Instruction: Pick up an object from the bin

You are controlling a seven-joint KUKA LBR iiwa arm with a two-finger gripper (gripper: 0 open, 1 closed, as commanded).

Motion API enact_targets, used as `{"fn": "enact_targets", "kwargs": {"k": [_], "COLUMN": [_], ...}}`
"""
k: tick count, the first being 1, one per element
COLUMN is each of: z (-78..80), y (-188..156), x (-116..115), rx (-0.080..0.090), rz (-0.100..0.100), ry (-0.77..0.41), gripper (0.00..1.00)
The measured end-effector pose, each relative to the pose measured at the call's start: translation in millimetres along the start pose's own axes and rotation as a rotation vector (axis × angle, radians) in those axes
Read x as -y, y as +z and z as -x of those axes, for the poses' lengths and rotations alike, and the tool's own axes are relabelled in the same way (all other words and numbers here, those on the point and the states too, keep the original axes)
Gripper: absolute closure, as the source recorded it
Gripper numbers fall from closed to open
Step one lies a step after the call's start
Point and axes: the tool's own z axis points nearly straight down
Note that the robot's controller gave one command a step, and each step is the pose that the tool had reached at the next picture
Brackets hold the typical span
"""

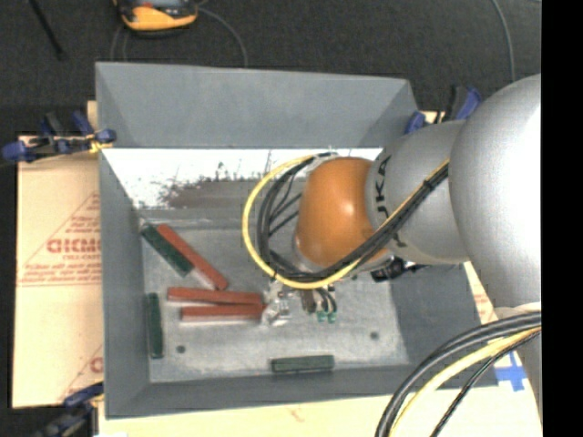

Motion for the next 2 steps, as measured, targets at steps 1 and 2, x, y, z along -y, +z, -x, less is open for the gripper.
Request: {"fn": "enact_targets", "kwargs": {"k": [1,2], "z": [0.0,-3.2], "y": [0,-140], "x": [0,17], "rx": [0.0,0.002], "rz": [0.0,0.001], "ry": [0.0,0.02], "gripper": [1.0,1.0]}}
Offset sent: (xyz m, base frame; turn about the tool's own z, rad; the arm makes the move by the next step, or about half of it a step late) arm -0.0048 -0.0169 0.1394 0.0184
